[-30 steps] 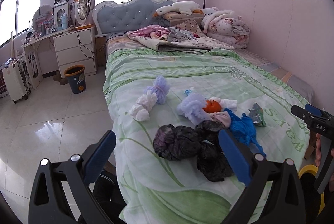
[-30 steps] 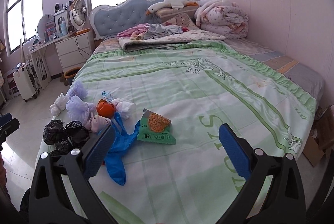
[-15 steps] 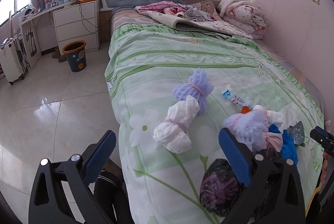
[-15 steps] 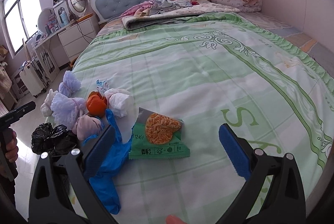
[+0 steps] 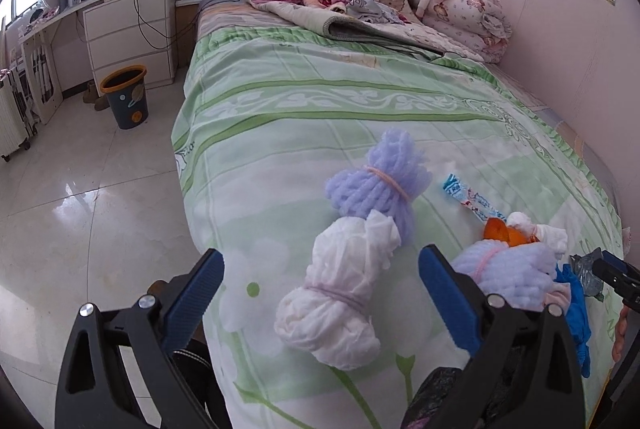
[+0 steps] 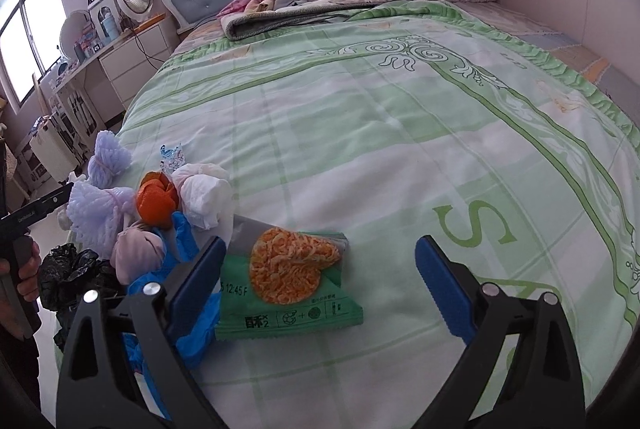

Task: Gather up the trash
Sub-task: 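Grasp the green snack wrapper with the right gripper while the left gripper grasps the white tissue bundle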

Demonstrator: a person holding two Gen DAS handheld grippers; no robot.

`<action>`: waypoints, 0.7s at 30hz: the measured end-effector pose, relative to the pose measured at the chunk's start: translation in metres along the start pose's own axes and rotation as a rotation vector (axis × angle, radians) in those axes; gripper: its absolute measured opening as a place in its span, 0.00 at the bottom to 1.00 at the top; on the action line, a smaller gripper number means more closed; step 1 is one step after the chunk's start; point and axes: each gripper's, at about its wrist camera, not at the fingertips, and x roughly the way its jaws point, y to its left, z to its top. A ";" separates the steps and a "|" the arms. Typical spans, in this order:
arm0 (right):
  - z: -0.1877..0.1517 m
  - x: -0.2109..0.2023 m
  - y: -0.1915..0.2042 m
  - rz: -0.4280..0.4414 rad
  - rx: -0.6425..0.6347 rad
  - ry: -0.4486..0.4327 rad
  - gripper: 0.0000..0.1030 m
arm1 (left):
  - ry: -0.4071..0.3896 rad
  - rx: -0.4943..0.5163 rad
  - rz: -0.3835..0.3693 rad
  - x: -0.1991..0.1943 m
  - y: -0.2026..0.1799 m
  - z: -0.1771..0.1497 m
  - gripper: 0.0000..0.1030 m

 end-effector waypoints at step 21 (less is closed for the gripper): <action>-0.006 -0.008 0.012 -0.064 -0.056 -0.023 0.45 | -0.048 -0.004 -0.023 -0.010 0.007 -0.012 0.30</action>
